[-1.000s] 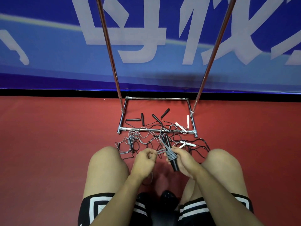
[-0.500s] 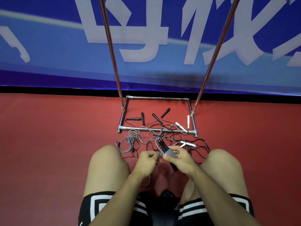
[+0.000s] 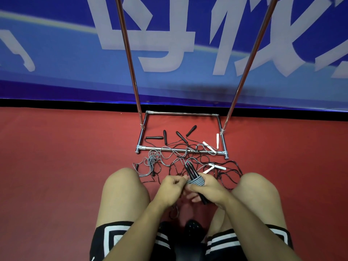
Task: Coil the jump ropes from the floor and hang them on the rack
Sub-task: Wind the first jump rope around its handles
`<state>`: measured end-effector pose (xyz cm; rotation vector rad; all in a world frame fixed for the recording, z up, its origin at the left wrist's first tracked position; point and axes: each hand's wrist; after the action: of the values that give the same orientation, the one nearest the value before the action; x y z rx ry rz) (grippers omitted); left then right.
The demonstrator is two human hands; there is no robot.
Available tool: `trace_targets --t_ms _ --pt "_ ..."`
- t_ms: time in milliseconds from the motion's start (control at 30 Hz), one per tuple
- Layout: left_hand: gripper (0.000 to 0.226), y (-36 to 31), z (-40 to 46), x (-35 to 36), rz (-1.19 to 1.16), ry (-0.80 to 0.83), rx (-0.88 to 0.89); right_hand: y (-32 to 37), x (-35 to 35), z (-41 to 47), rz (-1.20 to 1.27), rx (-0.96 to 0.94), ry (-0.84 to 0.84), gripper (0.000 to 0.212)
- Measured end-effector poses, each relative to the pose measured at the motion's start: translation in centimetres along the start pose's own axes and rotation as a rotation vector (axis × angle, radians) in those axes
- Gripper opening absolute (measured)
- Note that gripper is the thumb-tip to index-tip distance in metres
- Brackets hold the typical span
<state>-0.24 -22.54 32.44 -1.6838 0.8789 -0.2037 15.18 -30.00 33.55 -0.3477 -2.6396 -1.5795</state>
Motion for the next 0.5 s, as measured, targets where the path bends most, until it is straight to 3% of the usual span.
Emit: trace_targets --t_ms 167,267,367,500 --pt "0.05 0.3 0.1 -0.6 0.089 0.016 -0.171 -0.5 -0.6 0.6 -0.07 -0.132 -0.154 0.019" --pt "0.056 0.4 0.1 -0.9 0.141 0.128 -0.245 -0.2 -0.7 0.8 0.031 -0.18 -0.214 0.016" --pt "0.058 0.0 -0.1 -0.3 0.031 0.223 -0.261 0.1 -0.7 1.0 0.142 -0.17 -0.243 0.024" --pt "0.046 -0.3 0.1 -0.2 -0.138 0.117 -0.144 0.2 -1.2 1.4 0.307 -0.138 -0.291 0.034"
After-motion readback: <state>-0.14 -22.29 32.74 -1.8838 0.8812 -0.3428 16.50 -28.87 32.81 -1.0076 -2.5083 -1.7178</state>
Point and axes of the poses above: each hand's wrist, its own z-axis towards the middle knuckle, its own x-axis out of the palm, y = z × x, and after that the axes turned 6 degrees about z, right-handed
